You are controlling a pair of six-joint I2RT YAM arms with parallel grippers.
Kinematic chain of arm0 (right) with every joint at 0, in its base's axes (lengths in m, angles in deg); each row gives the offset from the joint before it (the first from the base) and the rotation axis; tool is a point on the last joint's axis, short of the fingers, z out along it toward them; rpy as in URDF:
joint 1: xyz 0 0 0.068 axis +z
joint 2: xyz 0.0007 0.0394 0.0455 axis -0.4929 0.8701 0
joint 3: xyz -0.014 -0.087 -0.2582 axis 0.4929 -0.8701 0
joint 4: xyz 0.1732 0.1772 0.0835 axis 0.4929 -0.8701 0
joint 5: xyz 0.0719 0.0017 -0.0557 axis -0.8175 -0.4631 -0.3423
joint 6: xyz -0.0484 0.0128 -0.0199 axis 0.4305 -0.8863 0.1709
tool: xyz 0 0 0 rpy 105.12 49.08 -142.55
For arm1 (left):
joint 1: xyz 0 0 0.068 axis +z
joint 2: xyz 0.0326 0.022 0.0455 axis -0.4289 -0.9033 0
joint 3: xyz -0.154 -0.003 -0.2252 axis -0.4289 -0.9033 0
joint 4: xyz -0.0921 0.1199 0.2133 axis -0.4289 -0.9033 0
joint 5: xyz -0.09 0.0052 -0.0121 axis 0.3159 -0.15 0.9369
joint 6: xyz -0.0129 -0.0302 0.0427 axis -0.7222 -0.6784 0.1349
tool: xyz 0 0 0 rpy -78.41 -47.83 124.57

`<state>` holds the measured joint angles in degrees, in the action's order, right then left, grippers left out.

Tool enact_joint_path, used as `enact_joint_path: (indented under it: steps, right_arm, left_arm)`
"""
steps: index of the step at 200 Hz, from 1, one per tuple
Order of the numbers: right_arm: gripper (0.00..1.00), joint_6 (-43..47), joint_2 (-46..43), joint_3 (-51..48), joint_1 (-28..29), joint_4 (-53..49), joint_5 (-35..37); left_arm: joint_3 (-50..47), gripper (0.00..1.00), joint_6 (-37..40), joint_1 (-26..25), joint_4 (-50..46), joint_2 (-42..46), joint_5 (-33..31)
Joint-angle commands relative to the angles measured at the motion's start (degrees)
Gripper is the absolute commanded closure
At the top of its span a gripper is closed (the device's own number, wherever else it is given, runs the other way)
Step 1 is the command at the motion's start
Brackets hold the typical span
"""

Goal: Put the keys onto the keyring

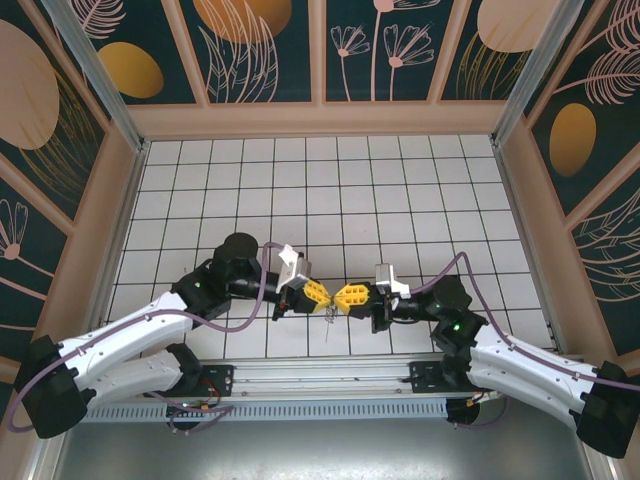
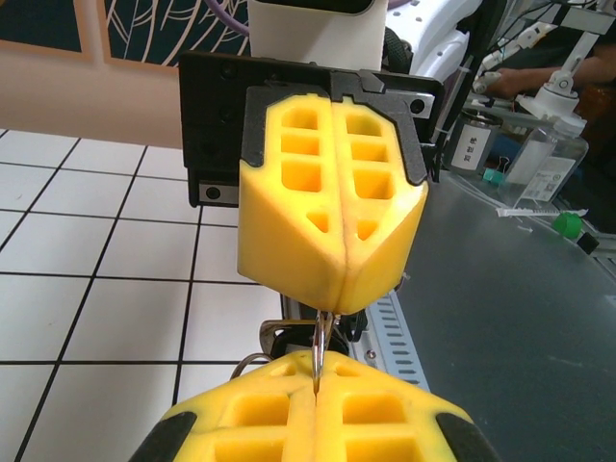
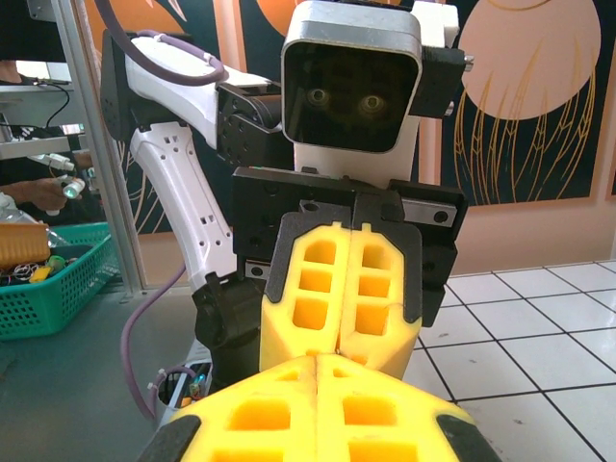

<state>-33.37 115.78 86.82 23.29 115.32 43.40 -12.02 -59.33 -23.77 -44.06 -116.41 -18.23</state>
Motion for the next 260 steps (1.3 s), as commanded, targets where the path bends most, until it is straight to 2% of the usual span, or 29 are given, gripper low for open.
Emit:
enact_joint_path:
  steps: [1, 148, 240, 260]
  right_arm:
    - [1.0, -1.0, 0.1, 2.0, 0.0, 4.0, -2.7]
    - [1.0, 1.1, -1.3, 1.4, 0.0, 1.1, -4.4]
    - [1.0, 2.7, -1.2, 1.5, 0.1, -2.7, -2.1]
    - [0.91, 2.7, -1.1, 1.5, 0.1, -2.6, -1.4]
  left_arm:
    - [2.3, 1.0, 1.1, 0.3, 0.0, -1.3, -0.9]
    - [2.1, 1.0, -1.2, 0.3, 2.2, -1.6, -0.2]
    - [1.6, 1.0, -3.3, 0.3, 5.9, 0.7, 0.1]
    - [1.4, 1.0, -3.5, 0.3, 6.2, 0.9, 0.1]
